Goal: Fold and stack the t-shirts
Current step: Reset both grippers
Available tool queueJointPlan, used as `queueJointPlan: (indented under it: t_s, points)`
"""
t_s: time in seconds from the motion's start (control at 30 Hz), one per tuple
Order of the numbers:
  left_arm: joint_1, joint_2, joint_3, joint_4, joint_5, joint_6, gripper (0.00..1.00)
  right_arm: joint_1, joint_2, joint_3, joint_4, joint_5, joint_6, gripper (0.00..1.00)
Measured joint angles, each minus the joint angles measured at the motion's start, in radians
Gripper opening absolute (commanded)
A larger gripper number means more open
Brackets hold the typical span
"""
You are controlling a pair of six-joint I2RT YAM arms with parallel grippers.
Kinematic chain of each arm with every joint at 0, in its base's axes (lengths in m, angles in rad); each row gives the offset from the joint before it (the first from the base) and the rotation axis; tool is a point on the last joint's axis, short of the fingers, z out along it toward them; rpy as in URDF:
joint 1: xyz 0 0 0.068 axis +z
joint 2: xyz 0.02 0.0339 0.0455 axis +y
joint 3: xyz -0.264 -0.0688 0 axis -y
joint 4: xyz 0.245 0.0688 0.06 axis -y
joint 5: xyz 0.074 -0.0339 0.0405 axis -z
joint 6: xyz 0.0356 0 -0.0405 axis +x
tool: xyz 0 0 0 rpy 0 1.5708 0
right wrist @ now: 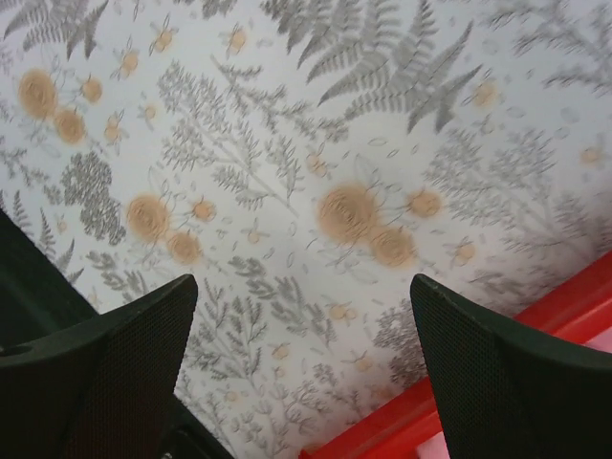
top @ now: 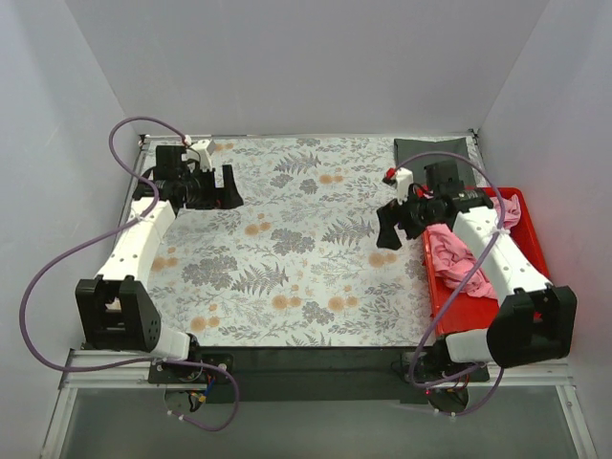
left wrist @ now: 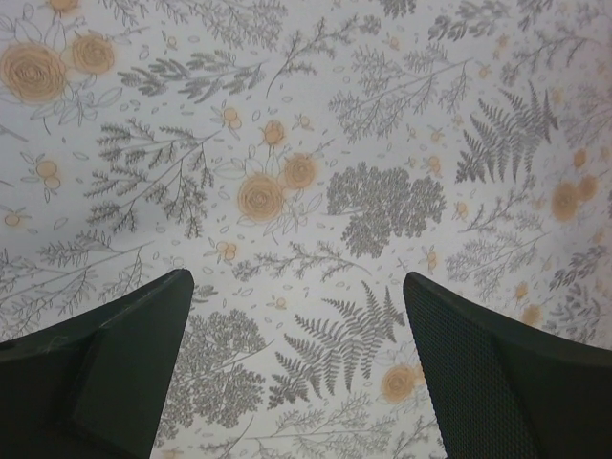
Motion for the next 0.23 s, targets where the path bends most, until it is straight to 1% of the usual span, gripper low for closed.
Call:
queueJointPlan:
  t_s: [0.1,0.23]
  points:
    - [0.000,-0.081,-0.093,-0.018,-0.011,0.036,0.92,0.023,-0.085,-0.119,-0.015,0.002,0.005,0.99]
    - [0.000,-0.214,-0.197,-0.040,-0.034,0.053,0.92,0.033,-0.182,-0.195,-0.010,0.018,0.013,0.99]
